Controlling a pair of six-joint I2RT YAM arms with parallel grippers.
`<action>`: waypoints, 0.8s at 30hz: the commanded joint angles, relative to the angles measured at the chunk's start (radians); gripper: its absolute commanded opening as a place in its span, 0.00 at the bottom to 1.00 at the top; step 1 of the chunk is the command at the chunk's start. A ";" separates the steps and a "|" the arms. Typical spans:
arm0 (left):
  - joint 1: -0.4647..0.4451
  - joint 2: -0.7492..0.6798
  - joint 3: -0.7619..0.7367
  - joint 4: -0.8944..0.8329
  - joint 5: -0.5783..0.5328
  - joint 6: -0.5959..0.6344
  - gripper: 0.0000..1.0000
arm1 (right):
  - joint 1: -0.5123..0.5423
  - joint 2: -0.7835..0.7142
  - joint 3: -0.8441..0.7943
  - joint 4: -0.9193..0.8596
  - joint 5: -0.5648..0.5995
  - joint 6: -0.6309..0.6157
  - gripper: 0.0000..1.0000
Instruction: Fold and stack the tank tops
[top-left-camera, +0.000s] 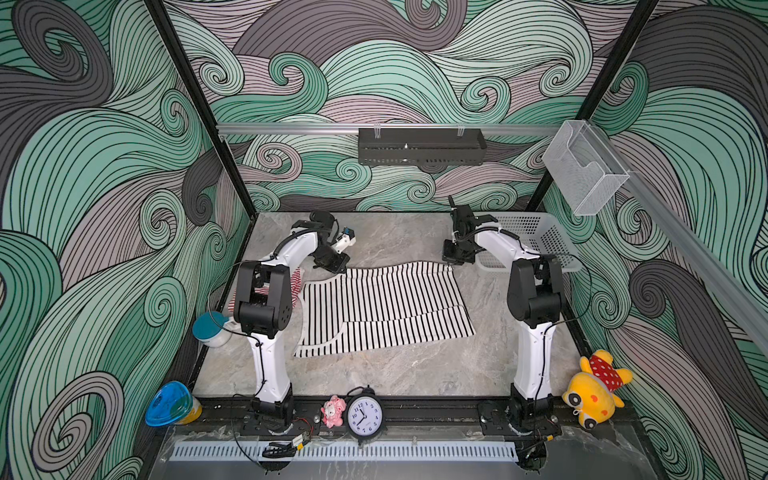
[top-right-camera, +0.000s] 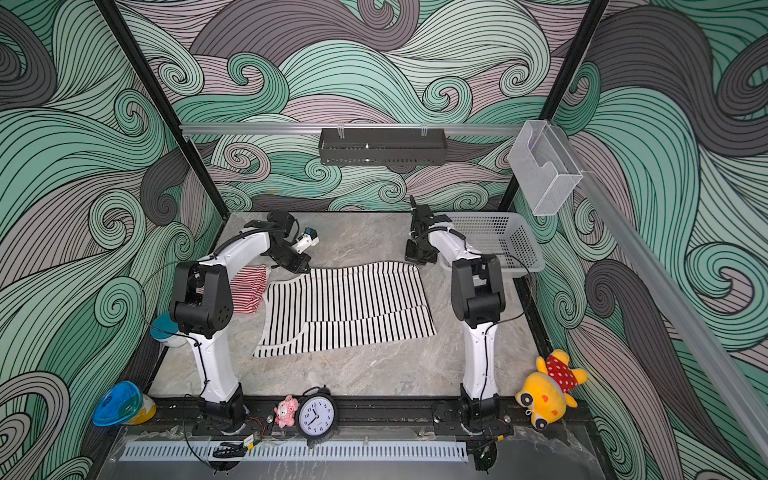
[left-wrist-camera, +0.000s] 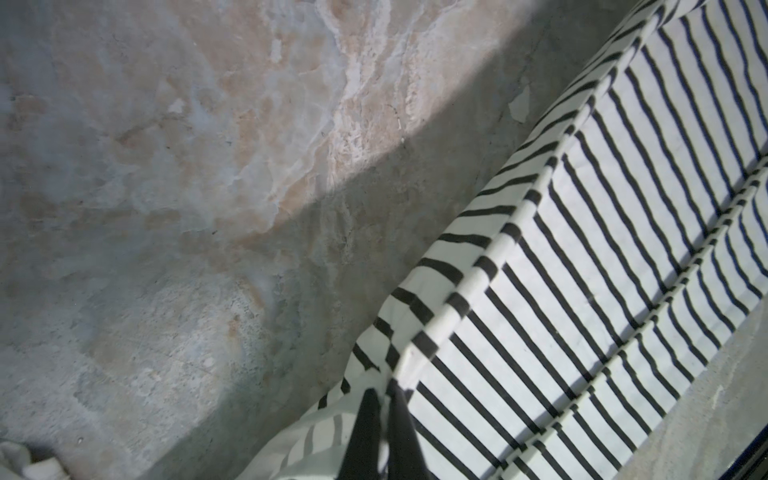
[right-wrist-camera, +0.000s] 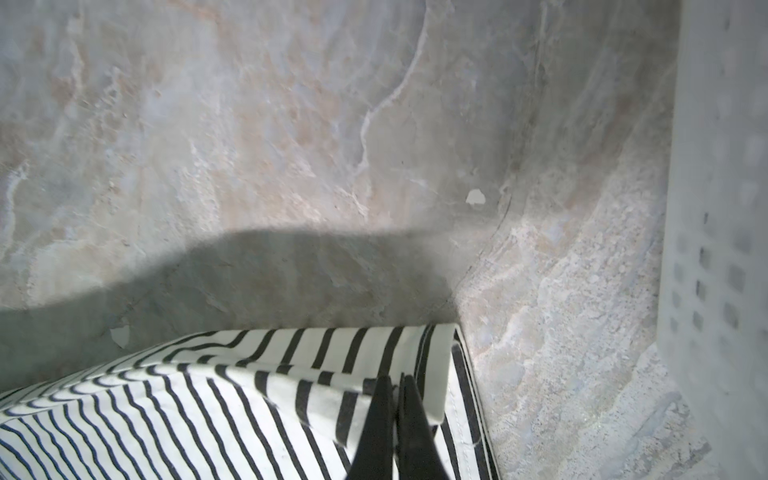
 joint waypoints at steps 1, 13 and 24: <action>-0.018 -0.044 -0.040 0.005 0.012 0.002 0.02 | 0.002 -0.078 -0.046 0.036 -0.003 -0.008 0.00; -0.062 -0.161 -0.255 0.053 -0.047 0.026 0.04 | 0.001 -0.212 -0.274 0.089 0.031 -0.009 0.00; -0.084 -0.230 -0.362 0.043 -0.062 0.041 0.05 | 0.002 -0.274 -0.371 0.084 0.050 -0.015 0.00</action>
